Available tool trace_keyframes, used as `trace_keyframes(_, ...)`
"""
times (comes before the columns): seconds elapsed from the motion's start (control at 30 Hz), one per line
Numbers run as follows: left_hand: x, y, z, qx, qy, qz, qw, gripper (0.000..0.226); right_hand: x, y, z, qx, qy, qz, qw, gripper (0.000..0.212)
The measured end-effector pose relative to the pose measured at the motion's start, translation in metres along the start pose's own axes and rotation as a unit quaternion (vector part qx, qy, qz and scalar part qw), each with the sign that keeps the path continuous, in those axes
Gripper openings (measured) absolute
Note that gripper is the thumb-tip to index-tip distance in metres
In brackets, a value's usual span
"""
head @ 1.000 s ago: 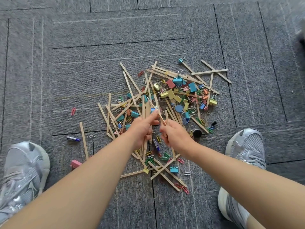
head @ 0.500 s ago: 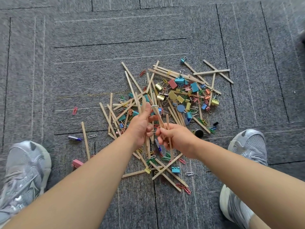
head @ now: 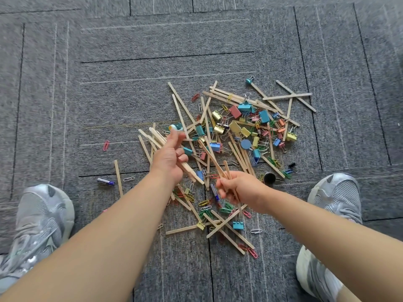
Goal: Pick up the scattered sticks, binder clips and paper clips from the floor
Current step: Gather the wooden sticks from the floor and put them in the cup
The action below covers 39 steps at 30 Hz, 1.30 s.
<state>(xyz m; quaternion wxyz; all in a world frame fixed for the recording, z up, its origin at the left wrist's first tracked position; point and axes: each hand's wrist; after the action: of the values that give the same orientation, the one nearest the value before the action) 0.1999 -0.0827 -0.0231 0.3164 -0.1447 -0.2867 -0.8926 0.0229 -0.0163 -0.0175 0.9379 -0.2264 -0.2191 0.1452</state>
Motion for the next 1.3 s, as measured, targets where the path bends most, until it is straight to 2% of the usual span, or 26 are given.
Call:
trace_keyframes(0.1, 0.000, -0.001, 0.004, -0.035, -0.010, -0.069, 0.997, 0.037, -0.002, -0.001, 0.000, -0.009, 0.002, -0.008, 1.000, 0.021)
trace_keyframes(0.23, 0.008, -0.014, 0.012, -0.091, -0.067, -0.209, 0.971, 0.048, 0.004, -0.007, -0.002, -0.021, -0.005, 0.004, 1.000, 0.022)
trace_keyframes(0.33, 0.018, -0.024, 0.014, -0.081, -0.076, -0.245, 0.963, 0.035, 0.008, -0.007, -0.003, -0.018, -0.031, 0.010, 0.999, 0.021)
trace_keyframes(0.4, 0.020, -0.028, 0.013, -0.061, -0.040, -0.260, 0.963, 0.027, 0.008, -0.007, -0.004, -0.012, -0.027, 0.013, 0.999, 0.022)
trace_keyframes(0.53, 0.015, -0.028, 0.008, -0.054, 0.050, -0.274, 0.959, 0.030, 0.004, -0.011, -0.003, -0.009, 0.058, 0.013, 0.998, 0.026)
trace_keyframes(0.63, 0.010, -0.027, 0.008, -0.057, 0.062, -0.277, 0.957, 0.030, 0.006, -0.017, 0.000, -0.016, 0.168, -0.013, 0.986, 0.023)
trace_keyframes(0.7, 0.009, -0.027, 0.009, -0.072, 0.037, -0.265, 0.961, 0.032, 0.007, -0.020, 0.000, -0.018, 0.235, 0.023, 0.972, 0.017)
trace_keyframes(0.77, 0.009, -0.028, 0.011, -0.082, 0.002, -0.256, 0.963, 0.035, 0.013, -0.027, 0.000, -0.029, 0.267, 0.048, 0.962, 0.013)
trace_keyframes(0.83, 0.012, -0.028, 0.014, -0.082, -0.034, -0.247, 0.965, 0.041, 0.024, -0.037, 0.002, -0.045, 0.233, 0.044, 0.970, 0.013)
trace_keyframes(0.9, 0.013, -0.028, 0.016, -0.090, -0.070, -0.254, 0.960, 0.046, 0.037, -0.044, 0.004, -0.056, 0.191, 0.103, 0.975, 0.021)
trace_keyframes(1.0, 0.011, -0.027, 0.015, -0.105, -0.110, -0.235, 0.960, 0.045, 0.042, -0.047, 0.007, -0.097, 0.243, 0.223, 0.939, 0.033)
trace_keyframes(1.07, 0.008, -0.026, 0.014, -0.102, -0.110, -0.214, 0.965, 0.042, 0.029, -0.045, 0.005, -0.091, 0.314, 0.293, 0.898, 0.031)
trace_keyframes(1.13, 0.006, -0.023, 0.014, -0.104, -0.096, -0.179, 0.974, 0.040, 0.008, -0.039, 0.001, -0.014, 0.373, 0.386, 0.844, 0.025)
trace_keyframes(1.2, 0.002, -0.023, 0.014, -0.118, -0.082, -0.151, 0.978, 0.042, -0.008, -0.028, -0.002, 0.065, 0.387, 0.421, 0.818, 0.025)
trace_keyframes(1.3, 0.001, -0.022, 0.015, -0.156, -0.075, -0.131, 0.976, 0.052, -0.013, -0.006, -0.010, 0.111, 0.369, 0.520, 0.762, 0.049)
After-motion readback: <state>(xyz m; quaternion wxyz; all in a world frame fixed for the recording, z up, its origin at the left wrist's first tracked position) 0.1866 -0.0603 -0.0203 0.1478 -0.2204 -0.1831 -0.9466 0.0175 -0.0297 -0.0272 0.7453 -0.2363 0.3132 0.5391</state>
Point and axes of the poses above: each hand's wrist, its own z-axis away from the middle knuckle, its own x-axis out of the palm, y = z × x, and after that the axes turned 9 degrees about -y, right-handed
